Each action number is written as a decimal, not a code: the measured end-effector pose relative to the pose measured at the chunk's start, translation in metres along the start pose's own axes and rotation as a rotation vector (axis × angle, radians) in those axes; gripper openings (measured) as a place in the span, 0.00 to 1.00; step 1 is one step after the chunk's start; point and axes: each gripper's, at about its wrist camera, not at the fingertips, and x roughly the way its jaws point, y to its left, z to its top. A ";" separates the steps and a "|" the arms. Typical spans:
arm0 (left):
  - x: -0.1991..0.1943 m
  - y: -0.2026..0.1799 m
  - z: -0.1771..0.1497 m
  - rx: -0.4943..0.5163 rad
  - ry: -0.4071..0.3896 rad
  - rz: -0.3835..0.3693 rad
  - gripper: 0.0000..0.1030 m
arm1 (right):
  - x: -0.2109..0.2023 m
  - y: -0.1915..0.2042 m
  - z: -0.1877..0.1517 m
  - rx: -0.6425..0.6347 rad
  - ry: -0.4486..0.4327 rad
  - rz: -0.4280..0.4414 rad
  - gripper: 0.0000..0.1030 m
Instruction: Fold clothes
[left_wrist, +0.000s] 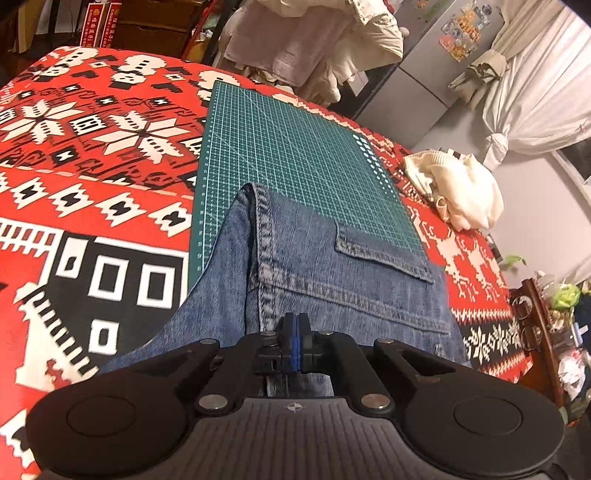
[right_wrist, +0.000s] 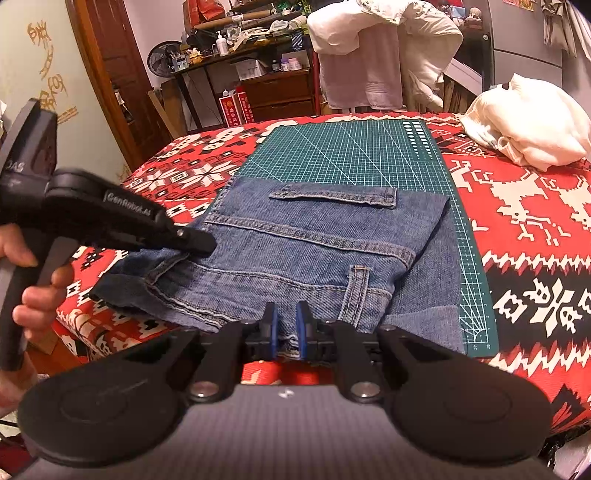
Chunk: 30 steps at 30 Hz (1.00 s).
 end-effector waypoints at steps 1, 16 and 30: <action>-0.001 0.000 -0.002 0.004 0.004 0.004 0.03 | 0.000 -0.001 0.000 0.003 0.000 0.001 0.11; -0.017 -0.014 0.023 0.023 -0.052 -0.058 0.02 | -0.017 -0.056 0.047 0.158 -0.114 -0.105 0.09; 0.037 -0.003 0.045 0.039 -0.016 -0.027 0.03 | 0.049 -0.102 0.050 0.208 -0.050 -0.095 0.04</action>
